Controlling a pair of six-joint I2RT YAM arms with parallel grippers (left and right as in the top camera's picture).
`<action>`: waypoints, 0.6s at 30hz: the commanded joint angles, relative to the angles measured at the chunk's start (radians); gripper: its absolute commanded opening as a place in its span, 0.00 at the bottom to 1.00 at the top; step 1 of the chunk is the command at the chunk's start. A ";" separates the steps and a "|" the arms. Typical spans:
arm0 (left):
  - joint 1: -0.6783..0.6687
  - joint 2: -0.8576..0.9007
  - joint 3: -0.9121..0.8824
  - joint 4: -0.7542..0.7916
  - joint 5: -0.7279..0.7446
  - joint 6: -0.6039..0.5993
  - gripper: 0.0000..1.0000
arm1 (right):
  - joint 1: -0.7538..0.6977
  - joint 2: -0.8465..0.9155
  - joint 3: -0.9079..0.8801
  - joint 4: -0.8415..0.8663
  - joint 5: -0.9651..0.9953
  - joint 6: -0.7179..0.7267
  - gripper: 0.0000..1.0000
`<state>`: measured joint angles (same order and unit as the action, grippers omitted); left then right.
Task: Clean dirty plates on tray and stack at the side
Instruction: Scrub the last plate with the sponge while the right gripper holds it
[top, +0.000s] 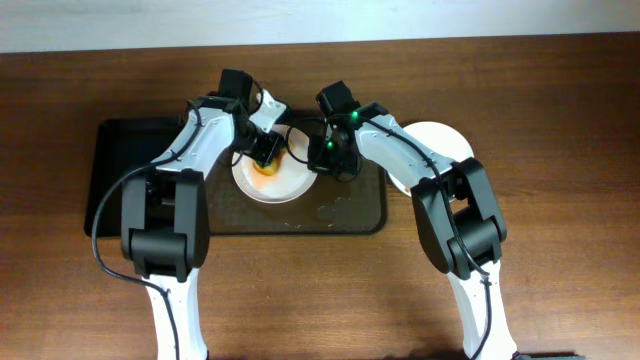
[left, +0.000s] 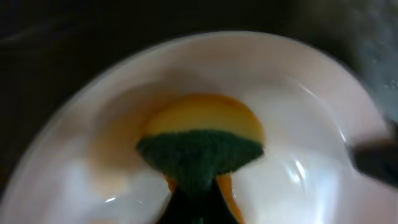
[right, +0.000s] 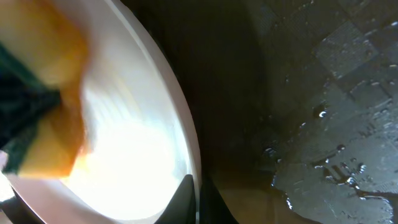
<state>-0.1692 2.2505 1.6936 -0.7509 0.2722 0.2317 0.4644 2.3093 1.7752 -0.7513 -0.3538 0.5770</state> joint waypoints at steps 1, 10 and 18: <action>0.011 0.029 -0.011 -0.080 -0.555 -0.537 0.00 | 0.005 0.005 -0.014 -0.007 0.006 -0.005 0.04; 0.004 0.029 -0.006 -0.293 -0.111 -0.087 0.00 | 0.005 0.005 -0.014 -0.005 -0.003 -0.005 0.04; 0.004 0.029 -0.006 -0.345 0.239 0.460 0.00 | -0.013 0.005 -0.014 -0.004 -0.021 -0.005 0.04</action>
<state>-0.1513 2.2456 1.7107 -1.0897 0.3176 0.4606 0.4625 2.3093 1.7752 -0.7563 -0.3809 0.5636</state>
